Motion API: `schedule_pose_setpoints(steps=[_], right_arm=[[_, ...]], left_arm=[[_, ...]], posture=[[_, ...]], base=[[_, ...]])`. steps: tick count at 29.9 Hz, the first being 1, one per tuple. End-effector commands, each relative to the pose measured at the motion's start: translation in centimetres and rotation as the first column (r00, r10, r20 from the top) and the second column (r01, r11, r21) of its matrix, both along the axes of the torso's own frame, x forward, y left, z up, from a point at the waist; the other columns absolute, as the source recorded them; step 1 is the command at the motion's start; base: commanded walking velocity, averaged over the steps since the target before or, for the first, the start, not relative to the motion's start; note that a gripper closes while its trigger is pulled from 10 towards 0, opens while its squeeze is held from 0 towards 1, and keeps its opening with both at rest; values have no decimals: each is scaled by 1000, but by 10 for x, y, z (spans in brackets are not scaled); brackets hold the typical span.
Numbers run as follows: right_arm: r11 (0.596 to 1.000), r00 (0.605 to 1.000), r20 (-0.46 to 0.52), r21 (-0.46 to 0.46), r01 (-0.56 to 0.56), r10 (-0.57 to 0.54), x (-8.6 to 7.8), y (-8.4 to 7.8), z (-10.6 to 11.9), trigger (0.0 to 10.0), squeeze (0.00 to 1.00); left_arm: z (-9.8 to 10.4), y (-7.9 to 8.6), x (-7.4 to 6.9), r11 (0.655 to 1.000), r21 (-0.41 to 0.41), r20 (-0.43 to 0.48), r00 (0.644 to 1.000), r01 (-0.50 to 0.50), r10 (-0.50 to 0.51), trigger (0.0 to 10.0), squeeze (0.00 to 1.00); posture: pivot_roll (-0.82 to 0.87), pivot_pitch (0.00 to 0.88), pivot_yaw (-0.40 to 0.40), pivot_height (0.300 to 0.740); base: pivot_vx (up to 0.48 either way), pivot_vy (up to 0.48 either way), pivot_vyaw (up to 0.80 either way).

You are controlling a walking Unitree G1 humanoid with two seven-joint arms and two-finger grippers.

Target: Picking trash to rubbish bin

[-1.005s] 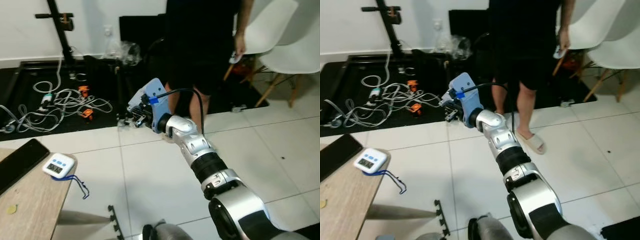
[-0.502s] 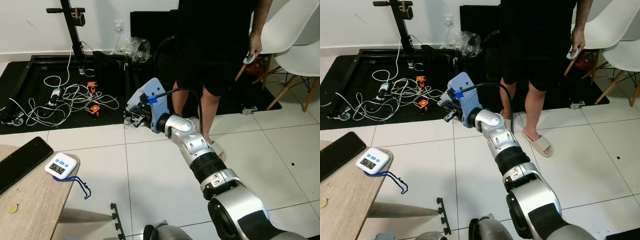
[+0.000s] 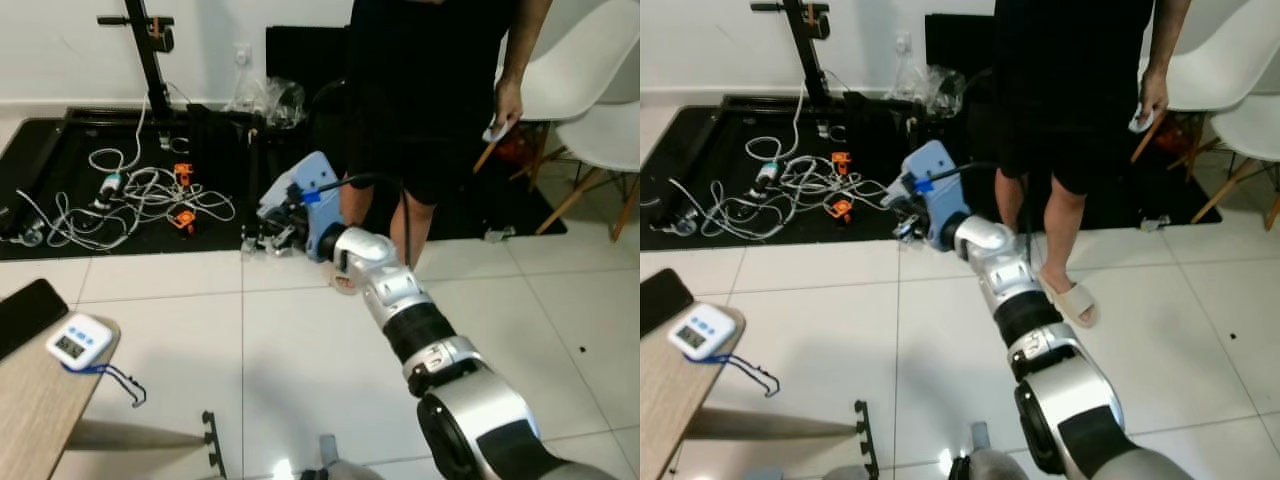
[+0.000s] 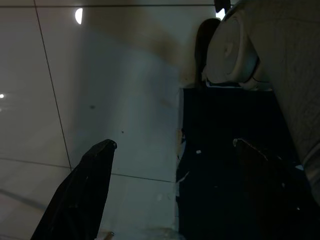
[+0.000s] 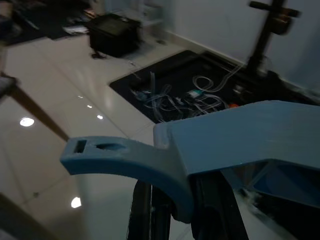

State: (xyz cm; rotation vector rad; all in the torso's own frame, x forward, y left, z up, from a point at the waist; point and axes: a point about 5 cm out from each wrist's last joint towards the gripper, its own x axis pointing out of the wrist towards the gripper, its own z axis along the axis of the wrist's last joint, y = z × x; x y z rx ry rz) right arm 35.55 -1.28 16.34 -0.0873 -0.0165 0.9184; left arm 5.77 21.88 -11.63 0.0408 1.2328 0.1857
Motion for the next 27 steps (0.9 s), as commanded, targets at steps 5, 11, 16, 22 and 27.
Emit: schedule_pose_setpoints(steps=[5,11,16,22,27], right_arm=[[1000,1000,0,-14,-5,5,-1,-2,-3,10000,0],[1000,1000,0,-15,-8,8,-2,-2,-4,10000,0],[1000,1000,-2,-16,-9,9,-2,-2,-5,10000,0],[1000,1000,-4,-16,-16,16,-3,-2,-5,10000,0],[1000,1000,-3,-15,-22,22,-4,-1,-5,10000,0]], left_arm=[[0,-8,6,999,-26,23,999,26,-25,10000,0],[-1,-8,4,999,-27,19,999,27,-26,10000,0],[-1,-7,3,1000,-15,18,1000,15,-15,10000,0],[-1,-7,3,1000,-15,19,1000,11,-11,10000,0],[-1,-7,2,1000,-14,17,1000,9,-9,10000,0]], posture=[[73,52,-45,740],[72,58,-44,740],[71,60,-45,740],[74,60,-49,740],[77,59,-52,740]], base=[[0,-343,0],[0,-343,0],[0,-135,0],[0,0,0],[0,0,0]])
